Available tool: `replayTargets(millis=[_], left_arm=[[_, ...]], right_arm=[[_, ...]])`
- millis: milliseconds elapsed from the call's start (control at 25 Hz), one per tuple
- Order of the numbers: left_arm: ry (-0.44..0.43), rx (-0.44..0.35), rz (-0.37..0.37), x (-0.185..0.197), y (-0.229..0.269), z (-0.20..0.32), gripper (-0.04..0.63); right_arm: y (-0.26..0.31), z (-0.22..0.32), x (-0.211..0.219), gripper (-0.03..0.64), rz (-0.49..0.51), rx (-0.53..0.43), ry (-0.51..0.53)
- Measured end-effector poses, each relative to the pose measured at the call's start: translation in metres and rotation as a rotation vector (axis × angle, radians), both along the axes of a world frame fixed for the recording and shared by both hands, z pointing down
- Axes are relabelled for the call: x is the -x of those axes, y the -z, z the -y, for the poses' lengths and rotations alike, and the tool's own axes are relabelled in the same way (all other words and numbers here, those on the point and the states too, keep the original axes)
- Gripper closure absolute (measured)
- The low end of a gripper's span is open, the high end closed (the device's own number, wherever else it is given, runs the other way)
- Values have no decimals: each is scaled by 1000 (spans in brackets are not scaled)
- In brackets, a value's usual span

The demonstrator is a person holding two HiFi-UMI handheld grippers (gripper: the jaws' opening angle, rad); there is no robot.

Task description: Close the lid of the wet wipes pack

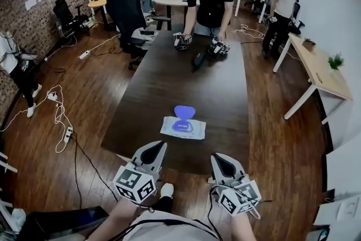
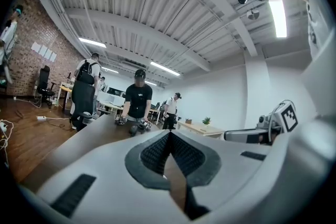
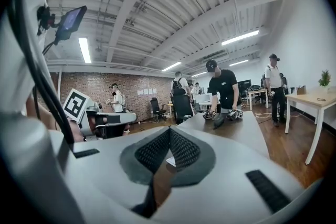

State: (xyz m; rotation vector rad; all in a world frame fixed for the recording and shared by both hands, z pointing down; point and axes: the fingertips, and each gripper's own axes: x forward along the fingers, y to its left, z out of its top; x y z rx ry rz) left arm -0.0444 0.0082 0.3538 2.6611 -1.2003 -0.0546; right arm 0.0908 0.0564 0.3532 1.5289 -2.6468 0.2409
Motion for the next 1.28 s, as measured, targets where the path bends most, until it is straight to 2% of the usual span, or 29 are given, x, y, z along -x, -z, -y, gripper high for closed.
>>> replayTargets(millis=[760,1120,1280], left_arm=[[-160,37,10,8,-14,168,594],[-173,80,3,-5,-29,210,594],[-145,120,13,-9,-45,220,594]], right_arm=[[2,169,29,614,-15,21,-97],[-14,219,28,614,-14,53,-60],[-29,234,24,614,-16,84,-9]])
